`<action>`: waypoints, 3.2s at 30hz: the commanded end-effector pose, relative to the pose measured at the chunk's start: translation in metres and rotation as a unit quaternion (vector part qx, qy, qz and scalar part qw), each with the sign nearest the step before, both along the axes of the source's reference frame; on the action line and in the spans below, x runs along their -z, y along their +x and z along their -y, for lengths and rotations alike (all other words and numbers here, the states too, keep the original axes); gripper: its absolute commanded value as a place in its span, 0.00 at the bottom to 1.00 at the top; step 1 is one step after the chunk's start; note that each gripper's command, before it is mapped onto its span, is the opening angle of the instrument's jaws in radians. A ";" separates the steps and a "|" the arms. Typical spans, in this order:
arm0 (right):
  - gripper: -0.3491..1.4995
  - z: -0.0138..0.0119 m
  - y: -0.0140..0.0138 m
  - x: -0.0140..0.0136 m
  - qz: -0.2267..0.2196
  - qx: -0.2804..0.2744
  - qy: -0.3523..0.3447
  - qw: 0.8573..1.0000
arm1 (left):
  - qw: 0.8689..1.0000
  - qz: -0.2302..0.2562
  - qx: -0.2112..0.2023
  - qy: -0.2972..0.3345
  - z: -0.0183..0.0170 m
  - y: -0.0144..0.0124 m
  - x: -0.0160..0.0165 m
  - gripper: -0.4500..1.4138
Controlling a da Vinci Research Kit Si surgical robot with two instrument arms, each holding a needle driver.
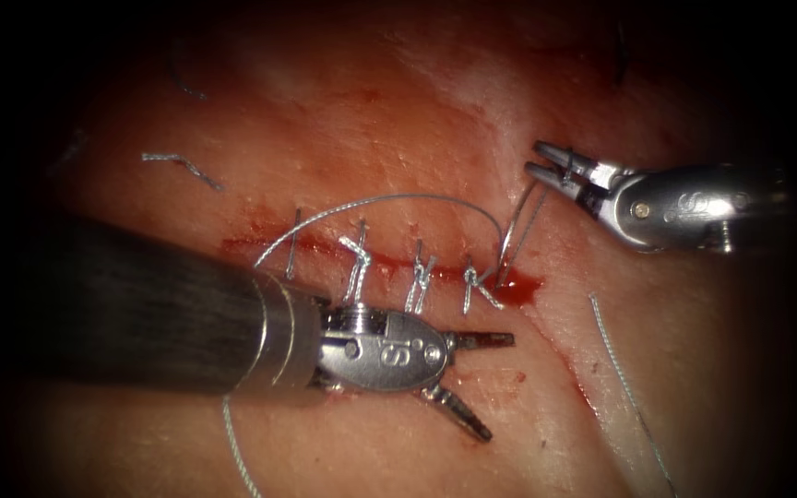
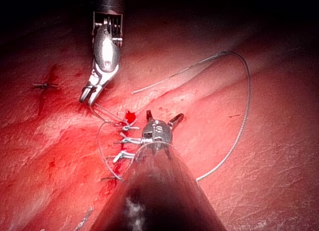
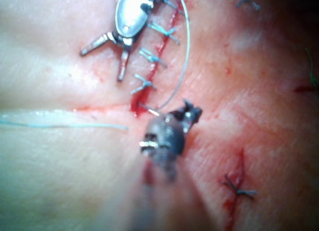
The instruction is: Wound Closure
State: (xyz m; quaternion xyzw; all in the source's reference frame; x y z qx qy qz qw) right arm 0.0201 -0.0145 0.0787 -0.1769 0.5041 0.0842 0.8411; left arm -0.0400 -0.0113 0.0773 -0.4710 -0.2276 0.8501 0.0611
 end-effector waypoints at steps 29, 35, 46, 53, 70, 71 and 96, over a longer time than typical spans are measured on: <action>0.00 0.0024 0.0020 0.0005 -0.042 0.046 0.043 0.997 | 1.000 0.001 0.001 -0.004 -0.0001 0.0008 -0.0005 0.50; 0.00 0.0021 0.0020 0.0005 -0.049 0.045 0.058 0.996 | 1.000 0.001 0.002 -0.005 0.0000 0.0006 -0.0005 0.49; 0.00 0.0009 0.0022 0.0007 -0.069 0.078 0.075 0.992 | 1.000 -0.004 0.005 -0.007 0.0010 0.0002 -0.0010 0.48; 0.00 0.0004 0.0016 0.0004 -0.069 0.081 0.076 0.991 | 1.000 -0.007 0.003 -0.006 0.0011 -0.0005 -0.0009 0.47; 0.00 0.0002 0.0023 0.0006 -0.085 0.109 0.075 0.988 | 1.000 -0.020 -0.003 0.008 0.0024 0.0007 -0.0026 0.45; 0.00 0.0001 0.0023 0.0006 -0.086 0.112 0.076 0.987 | 1.000 -0.020 -0.003 0.008 0.0024 0.0007 -0.0027 0.45; 0.00 -0.0004 0.0023 0.0022 -0.102 0.111 0.105 0.983 | 0.999 -0.031 -0.005 0.015 0.0014 0.0021 -0.0051 0.40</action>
